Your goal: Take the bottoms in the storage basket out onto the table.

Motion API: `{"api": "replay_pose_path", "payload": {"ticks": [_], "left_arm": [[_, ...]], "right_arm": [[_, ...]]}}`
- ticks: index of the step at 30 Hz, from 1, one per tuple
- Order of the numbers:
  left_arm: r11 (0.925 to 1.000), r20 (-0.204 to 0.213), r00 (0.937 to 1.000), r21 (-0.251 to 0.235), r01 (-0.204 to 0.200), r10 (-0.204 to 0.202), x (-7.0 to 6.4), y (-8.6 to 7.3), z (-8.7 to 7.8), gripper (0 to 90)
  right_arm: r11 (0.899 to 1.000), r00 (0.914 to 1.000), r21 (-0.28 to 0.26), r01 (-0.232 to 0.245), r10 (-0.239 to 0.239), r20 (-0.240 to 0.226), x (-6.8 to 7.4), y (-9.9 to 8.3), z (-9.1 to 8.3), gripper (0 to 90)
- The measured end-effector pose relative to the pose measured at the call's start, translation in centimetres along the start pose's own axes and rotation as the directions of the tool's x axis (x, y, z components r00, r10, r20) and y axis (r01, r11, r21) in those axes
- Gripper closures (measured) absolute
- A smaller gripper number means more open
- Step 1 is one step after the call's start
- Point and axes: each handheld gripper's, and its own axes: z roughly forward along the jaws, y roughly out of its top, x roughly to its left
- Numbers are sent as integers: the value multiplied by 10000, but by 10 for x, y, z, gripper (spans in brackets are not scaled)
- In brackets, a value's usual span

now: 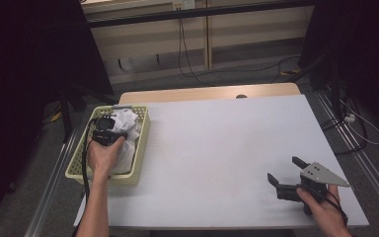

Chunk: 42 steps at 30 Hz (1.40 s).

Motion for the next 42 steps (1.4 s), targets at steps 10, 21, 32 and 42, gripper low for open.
{"api": "replay_pose_path", "payload": {"ticks": [10,21,32,42], "left_arm": [[9943,-132,9999,-1061,81,-95,0,-5,-19,699],[9797,94,10000,-2006,30,-11,-11,-7,-32,700],[9429,286,9986,-3292,513,-444,-2,-6,-48,701],[9111,578,9966,-4049,776,-591,0,-7,-66,700]], "right_arm": [[10000,10000,10,62,-62,-63,1,1,3,4],[9999,9999,-88,90,-90,-67,1,1,-2,5],[9999,10000,-99,82,-83,-36,1,-1,-7,5],[9999,9998,-79,153,-153,-111,2,0,-4,5]]}}
